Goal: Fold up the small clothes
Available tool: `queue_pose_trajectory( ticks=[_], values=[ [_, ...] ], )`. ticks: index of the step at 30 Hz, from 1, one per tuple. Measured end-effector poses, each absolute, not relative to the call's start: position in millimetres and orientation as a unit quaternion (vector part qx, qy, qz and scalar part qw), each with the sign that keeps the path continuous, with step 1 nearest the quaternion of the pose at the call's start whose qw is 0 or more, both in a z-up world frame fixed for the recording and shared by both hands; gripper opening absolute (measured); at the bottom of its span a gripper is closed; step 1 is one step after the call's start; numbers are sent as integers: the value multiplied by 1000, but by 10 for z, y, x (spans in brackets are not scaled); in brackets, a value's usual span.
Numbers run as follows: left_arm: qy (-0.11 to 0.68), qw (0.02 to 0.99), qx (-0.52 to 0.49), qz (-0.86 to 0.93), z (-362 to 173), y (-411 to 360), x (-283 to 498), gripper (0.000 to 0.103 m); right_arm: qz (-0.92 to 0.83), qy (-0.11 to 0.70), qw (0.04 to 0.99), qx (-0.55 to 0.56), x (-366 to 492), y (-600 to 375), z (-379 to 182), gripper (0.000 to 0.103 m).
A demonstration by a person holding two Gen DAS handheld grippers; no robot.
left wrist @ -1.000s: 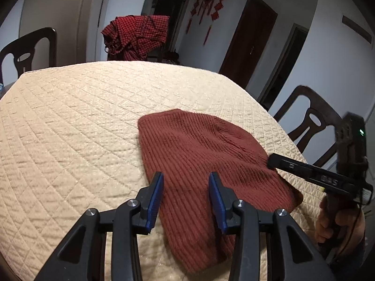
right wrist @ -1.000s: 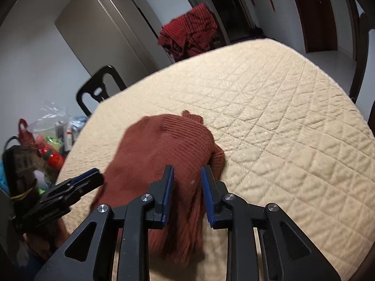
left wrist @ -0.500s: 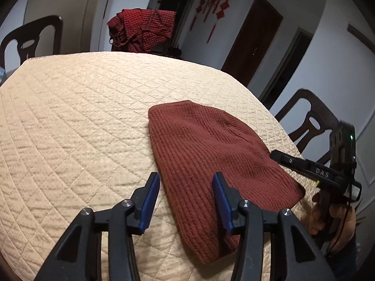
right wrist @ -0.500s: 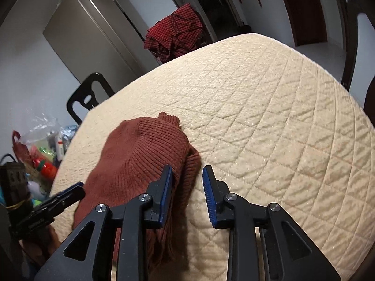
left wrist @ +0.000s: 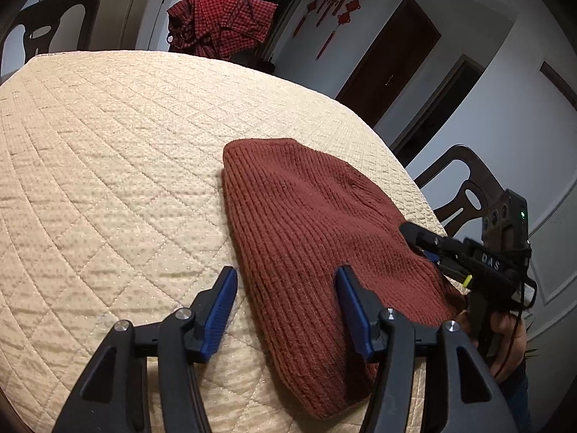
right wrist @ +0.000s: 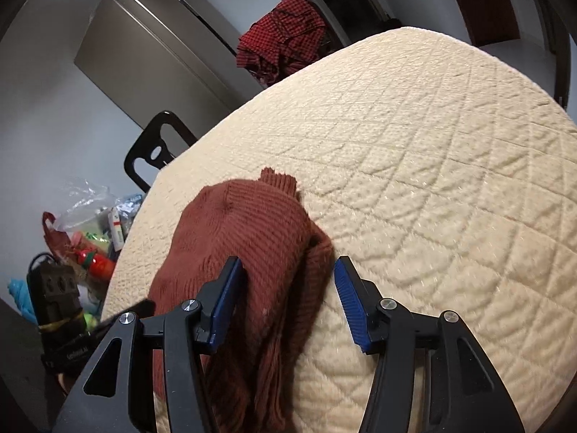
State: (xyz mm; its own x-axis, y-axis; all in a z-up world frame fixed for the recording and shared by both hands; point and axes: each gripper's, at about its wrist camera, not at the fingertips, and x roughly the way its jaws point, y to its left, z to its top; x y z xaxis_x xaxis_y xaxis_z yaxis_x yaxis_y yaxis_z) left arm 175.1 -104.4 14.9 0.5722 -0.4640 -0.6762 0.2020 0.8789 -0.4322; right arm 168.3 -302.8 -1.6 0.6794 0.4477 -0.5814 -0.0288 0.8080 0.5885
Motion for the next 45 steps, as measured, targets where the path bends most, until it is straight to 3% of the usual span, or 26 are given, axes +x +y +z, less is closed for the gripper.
queue_pose_trajectory(
  ticks=[16,27,29,34,45],
  values=[
    [424,869,-151,-208,126,-1126,1603,60,218,397,846,280,1367,-2905,-65,54],
    [436,862,-152,-208,66,-1208,1782,63,197,395,845,301,1532,-2940,-102,37],
    [432,868,-137,-202,99,-1263,1747,60,193,392,850,294,1498,-2910,-71,33],
    [407,890,-84,-188,262,-1383,1632,41,182,384,862,277,1412,-2843,32,31],
    [371,906,-47,-195,533,-1415,1488,36,188,357,876,263,1248,-2685,315,30]
  ],
)
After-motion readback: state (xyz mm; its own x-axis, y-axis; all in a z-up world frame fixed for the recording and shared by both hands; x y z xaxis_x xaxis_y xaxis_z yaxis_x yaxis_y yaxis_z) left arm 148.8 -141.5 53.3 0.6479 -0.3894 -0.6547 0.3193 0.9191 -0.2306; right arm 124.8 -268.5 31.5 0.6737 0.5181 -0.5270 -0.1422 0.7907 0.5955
